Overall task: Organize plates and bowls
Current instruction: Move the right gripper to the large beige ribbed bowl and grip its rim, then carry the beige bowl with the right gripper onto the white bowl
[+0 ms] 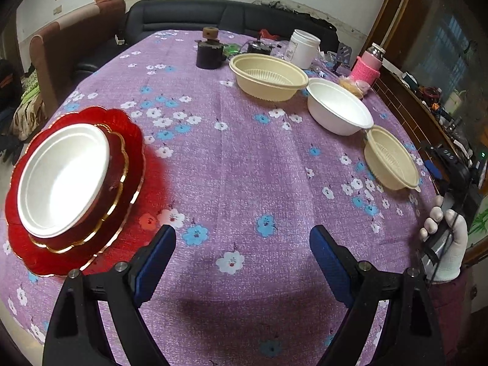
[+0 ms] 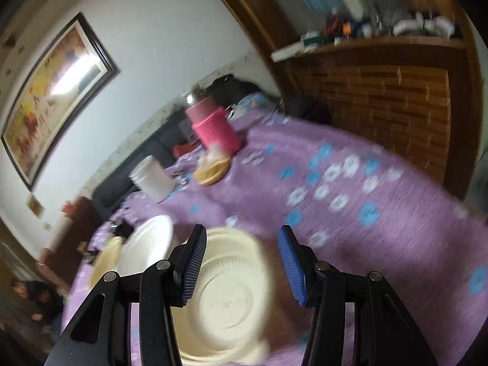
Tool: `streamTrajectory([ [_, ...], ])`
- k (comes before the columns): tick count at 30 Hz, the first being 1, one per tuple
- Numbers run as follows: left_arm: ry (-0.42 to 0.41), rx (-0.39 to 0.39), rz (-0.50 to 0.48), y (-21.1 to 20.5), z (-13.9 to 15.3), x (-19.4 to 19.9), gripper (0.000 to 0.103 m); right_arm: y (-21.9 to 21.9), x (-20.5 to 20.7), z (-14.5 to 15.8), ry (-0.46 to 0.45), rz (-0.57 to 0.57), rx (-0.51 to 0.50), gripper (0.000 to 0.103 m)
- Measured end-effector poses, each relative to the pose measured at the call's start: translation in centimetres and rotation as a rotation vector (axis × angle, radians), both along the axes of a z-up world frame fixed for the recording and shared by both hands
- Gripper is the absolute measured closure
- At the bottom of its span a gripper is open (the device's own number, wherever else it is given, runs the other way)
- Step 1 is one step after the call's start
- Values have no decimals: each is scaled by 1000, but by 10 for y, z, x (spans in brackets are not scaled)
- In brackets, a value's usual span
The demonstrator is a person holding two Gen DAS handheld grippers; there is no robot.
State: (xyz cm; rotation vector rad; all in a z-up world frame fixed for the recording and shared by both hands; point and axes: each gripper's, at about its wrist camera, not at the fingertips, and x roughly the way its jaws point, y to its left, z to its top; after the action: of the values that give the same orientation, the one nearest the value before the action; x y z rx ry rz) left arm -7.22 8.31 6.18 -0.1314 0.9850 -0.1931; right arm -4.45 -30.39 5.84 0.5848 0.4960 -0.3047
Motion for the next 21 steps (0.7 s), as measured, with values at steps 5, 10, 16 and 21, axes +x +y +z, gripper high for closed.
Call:
streamTrajectory([
  [5, 23, -5, -23, -10, -7, -1, 14, -7, 26, -32, 177, 46, 69, 52],
  [10, 27, -25, -21, -9, -9, 0, 14, 14, 37, -43, 211, 229, 116, 87],
  [16, 31, -25, -15, -9, -14, 4, 14, 76, 40, -37, 194, 526, 27, 89],
  [21, 45, -45, -20, -15, -21, 13, 14, 129, 32, -37, 186, 774, -4, 88],
])
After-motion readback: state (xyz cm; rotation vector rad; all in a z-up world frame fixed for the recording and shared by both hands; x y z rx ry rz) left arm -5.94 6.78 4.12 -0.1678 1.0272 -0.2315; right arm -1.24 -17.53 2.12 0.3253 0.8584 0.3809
